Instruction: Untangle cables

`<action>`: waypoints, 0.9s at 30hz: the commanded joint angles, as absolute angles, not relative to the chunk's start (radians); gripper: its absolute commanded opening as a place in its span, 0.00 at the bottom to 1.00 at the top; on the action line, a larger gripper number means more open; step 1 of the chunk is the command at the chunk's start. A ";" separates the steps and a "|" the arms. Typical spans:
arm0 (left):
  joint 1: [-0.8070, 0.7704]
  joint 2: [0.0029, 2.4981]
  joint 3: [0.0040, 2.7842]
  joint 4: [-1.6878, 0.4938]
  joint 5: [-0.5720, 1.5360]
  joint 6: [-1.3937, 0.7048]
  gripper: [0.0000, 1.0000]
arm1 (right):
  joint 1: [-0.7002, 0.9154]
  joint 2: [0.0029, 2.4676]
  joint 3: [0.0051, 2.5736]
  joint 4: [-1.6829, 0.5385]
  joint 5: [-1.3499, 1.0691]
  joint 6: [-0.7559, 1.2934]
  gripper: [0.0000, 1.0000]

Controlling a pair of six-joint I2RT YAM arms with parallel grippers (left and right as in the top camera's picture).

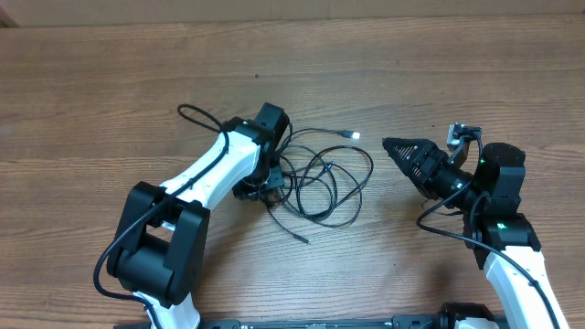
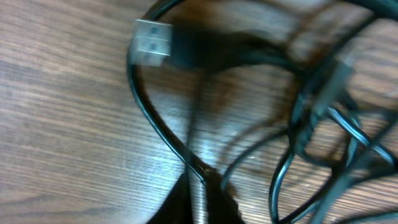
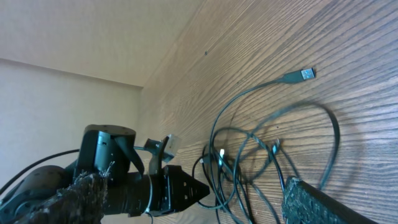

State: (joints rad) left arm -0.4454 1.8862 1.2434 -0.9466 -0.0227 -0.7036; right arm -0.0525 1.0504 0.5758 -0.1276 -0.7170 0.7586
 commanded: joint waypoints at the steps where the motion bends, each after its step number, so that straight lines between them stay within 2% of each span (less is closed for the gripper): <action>1: -0.453 1.896 1.225 -0.943 -0.033 -0.736 0.04 | -0.056 1.051 0.590 -0.126 -0.707 0.750 0.89; 8: -0.452 1.885 1.362 -1.087 -0.033 -0.595 0.04 | -0.056 1.050 0.590 -0.125 -0.722 0.719 0.87; 12: -0.454 1.847 1.532 -1.190 -0.033 -0.405 0.04 | -0.056 1.050 0.590 -0.103 -0.834 0.608 0.83; 16: -0.461 1.802 1.681 -1.245 -0.014 -0.213 0.04 | -0.053 1.050 0.590 -0.002 -1.010 0.541 0.83; 20: -0.473 1.753 1.817 -1.280 0.119 -0.025 0.04 | -0.026 1.050 0.590 0.189 -1.132 0.553 0.83; 27: -0.479 1.681 1.864 -1.285 0.267 0.000 0.04 | 0.002 1.050 0.590 0.225 -1.119 0.552 0.83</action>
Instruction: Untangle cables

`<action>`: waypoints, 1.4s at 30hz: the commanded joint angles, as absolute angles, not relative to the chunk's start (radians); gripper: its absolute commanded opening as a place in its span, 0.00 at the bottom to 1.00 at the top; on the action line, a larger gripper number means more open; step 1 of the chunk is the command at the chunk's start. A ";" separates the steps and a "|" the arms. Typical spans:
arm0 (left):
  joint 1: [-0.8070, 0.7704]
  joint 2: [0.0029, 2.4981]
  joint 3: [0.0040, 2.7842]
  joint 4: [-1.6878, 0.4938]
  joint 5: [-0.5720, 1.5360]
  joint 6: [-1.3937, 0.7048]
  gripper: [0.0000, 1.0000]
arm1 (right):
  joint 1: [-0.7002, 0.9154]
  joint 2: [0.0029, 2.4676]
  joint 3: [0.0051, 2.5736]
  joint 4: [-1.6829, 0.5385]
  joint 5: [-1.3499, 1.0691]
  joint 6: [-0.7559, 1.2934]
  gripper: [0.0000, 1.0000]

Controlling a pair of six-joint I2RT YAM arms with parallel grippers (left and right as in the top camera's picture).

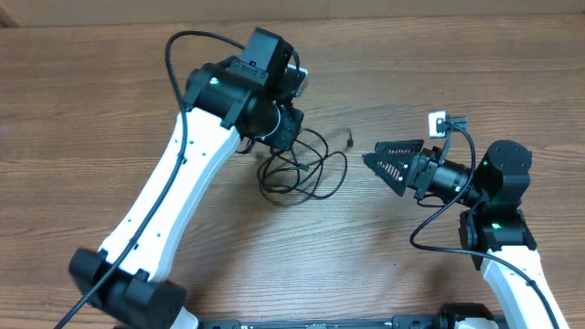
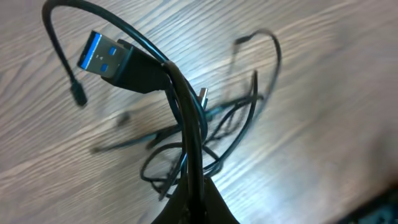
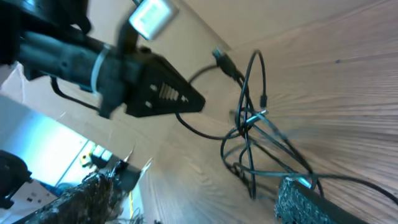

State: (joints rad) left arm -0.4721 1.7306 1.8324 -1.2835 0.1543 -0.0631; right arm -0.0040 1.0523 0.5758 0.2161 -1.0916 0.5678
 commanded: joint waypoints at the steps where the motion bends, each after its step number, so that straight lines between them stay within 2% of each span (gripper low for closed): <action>1: -0.479 1.670 1.864 -1.285 0.297 0.005 0.04 | 0.002 1.050 0.590 0.225 -1.119 0.552 0.83; 12: -0.479 1.619 1.864 -1.261 0.660 0.095 0.04 | 0.006 1.050 0.590 0.231 -1.119 0.552 0.79; 20: -0.479 1.619 1.864 -1.166 0.836 0.094 0.04 | 0.006 1.050 0.590 0.231 -1.119 0.552 0.77; 29: -0.493 1.619 1.864 -1.089 0.840 0.000 0.04 | 0.020 1.050 0.590 0.231 -1.120 0.552 0.68; 39: -0.516 1.619 1.864 -0.957 0.812 -0.121 0.04 | 0.053 1.050 0.590 0.230 -1.132 0.553 0.69; 42: -0.516 1.619 1.864 -0.952 0.671 -0.250 0.04 | 0.053 1.050 0.590 0.229 -1.135 0.553 0.69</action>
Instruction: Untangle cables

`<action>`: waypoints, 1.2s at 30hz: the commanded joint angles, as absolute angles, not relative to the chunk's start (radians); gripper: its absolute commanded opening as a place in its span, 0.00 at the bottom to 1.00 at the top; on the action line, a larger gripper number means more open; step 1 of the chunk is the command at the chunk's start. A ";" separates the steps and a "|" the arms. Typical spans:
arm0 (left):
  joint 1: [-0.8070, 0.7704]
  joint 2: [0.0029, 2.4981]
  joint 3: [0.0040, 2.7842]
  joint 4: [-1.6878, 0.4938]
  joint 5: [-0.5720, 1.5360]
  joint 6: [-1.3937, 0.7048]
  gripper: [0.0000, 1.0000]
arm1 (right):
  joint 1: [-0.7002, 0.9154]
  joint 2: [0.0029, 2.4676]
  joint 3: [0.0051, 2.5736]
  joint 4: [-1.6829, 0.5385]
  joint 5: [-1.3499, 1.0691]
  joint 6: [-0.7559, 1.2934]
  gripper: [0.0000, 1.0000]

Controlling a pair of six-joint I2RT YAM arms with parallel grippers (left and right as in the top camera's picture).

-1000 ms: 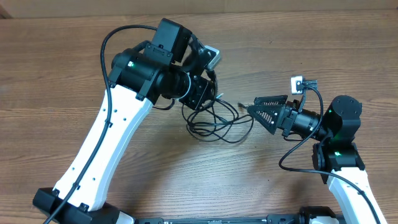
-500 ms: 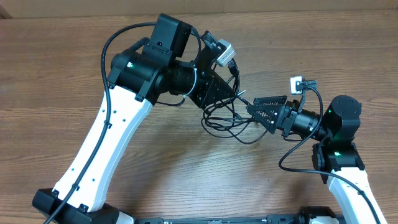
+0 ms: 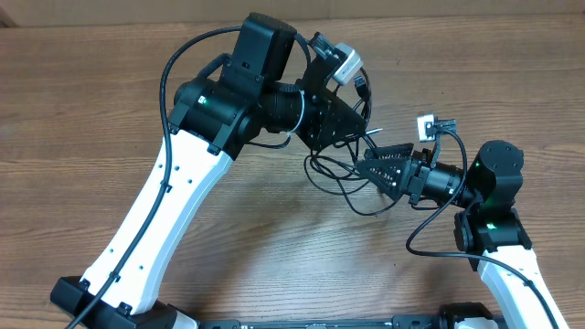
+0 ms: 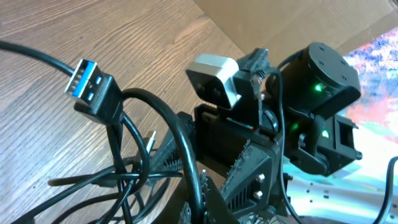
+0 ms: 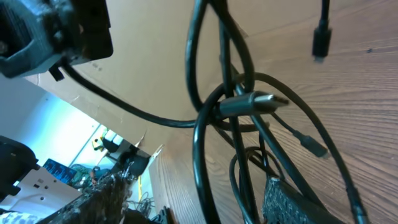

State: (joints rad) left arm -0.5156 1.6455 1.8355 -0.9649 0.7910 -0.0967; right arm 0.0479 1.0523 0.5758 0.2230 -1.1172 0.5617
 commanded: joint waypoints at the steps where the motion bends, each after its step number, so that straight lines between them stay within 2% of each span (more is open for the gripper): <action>1: -0.516 1.619 1.864 -0.952 0.616 -0.311 0.04 | 0.053 1.050 0.590 0.229 -1.135 0.553 0.69; 6: -0.505 1.619 1.864 -0.968 0.342 -0.757 0.04 | 0.053 1.050 0.590 0.221 -1.148 0.556 0.69; 9: -0.496 1.619 1.864 -0.967 0.279 -0.910 0.04 | 0.054 1.050 0.590 0.191 -1.156 0.577 0.69; 20: -0.489 1.619 1.863 -0.999 0.168 -1.135 0.04 | 0.056 1.050 0.590 0.161 -1.138 0.622 0.65; 29: -0.526 1.626 1.863 -1.020 0.200 -1.345 0.04 | 0.111 1.050 0.590 0.207 -1.114 0.619 0.64; 36: -0.582 1.634 1.863 -1.021 0.199 -1.366 0.04 | 0.181 1.052 0.590 0.160 -0.974 0.478 0.64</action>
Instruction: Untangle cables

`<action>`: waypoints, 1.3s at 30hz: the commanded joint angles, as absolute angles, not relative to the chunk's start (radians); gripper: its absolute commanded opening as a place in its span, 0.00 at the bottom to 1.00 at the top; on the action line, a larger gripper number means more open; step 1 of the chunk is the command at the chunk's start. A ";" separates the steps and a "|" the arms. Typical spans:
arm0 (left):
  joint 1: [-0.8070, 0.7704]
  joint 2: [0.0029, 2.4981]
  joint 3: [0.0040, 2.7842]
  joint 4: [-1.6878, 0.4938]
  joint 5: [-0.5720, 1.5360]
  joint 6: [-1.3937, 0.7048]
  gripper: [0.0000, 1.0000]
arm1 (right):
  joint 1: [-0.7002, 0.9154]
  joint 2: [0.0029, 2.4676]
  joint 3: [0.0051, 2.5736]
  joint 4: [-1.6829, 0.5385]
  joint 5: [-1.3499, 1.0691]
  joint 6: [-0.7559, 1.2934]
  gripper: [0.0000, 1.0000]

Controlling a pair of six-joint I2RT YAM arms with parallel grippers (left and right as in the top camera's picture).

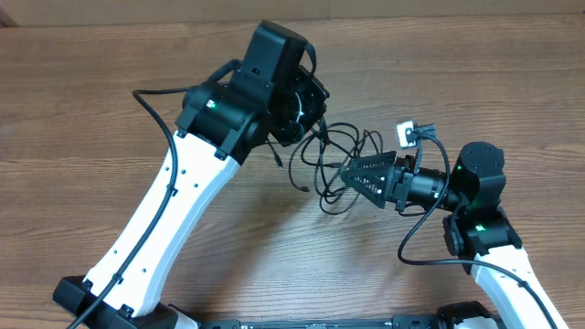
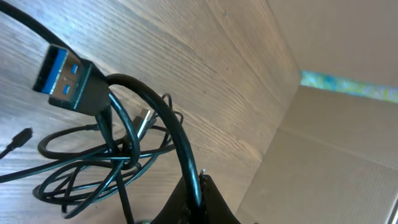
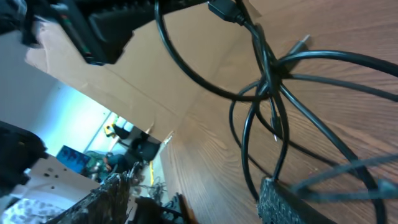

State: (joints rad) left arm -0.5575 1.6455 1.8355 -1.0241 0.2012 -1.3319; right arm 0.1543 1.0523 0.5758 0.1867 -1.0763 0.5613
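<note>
A tangle of thin black cables (image 1: 327,169) hangs above the wooden table. My left gripper (image 1: 309,102) is raised over it. In the left wrist view the left gripper (image 2: 194,190) is shut on one thick black cable that ends in a USB plug with a blue insert (image 2: 65,84); the other loops (image 2: 93,165) dangle below it. My right gripper (image 1: 350,174) points left into the tangle and is open. In the right wrist view several loops (image 3: 273,81) cross in front of the right gripper (image 3: 194,183), some beside its right finger (image 3: 283,199).
The wooden table (image 1: 110,82) stretches all round under the arms. A cardboard wall (image 2: 323,143) stands at the back. The right arm's own black lead (image 1: 413,239) loops beside its wrist.
My left gripper has shifted left and a little nearer with the cable, and the hanging tangle went with it. My right gripper has moved left, still open, with loops now by its right finger.
At first my left gripper was down at the tangle lying on the table, with the right gripper open to its right. Then the left held a cable up with loops trailing on the table. Later the tangle hung beside the right gripper, as it does now.
</note>
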 commanded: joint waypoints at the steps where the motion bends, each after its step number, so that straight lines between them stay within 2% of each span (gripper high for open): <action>1: -0.588 1.634 1.863 -1.021 0.199 -1.366 0.04 | 0.190 1.054 0.590 0.143 -0.947 0.458 0.64; 11: -0.646 1.651 1.863 -1.019 0.176 -1.370 0.04 | 0.292 1.151 0.590 0.173 -0.890 0.440 0.60; 13: -0.654 1.656 1.863 -1.018 0.176 -1.370 0.04 | 0.304 1.176 0.590 0.179 -0.890 0.440 0.57; 17: -0.654 1.660 1.863 -1.016 0.171 -1.370 0.04 | 0.309 1.213 0.590 0.178 -0.900 0.445 0.39; 22: -0.653 1.660 1.863 -1.013 0.121 -1.374 0.04 | 0.309 1.216 0.590 0.191 -0.921 0.495 0.34; 24: -0.653 1.660 1.863 -1.013 0.110 -1.378 0.04 | 0.309 1.216 0.590 0.196 -0.921 0.497 0.24; 26: -0.652 1.660 1.863 -1.013 0.093 -1.389 0.04 | 0.309 1.216 0.590 0.197 -0.929 0.498 0.04; 39: -0.608 1.660 1.863 -1.020 0.012 -1.392 0.04 | 0.309 1.216 0.590 0.192 -1.110 0.497 0.04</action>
State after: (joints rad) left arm -0.6441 1.6554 1.8355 -1.0214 0.0692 -1.3819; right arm 0.3035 1.2160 0.5758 0.1902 -1.0130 0.4973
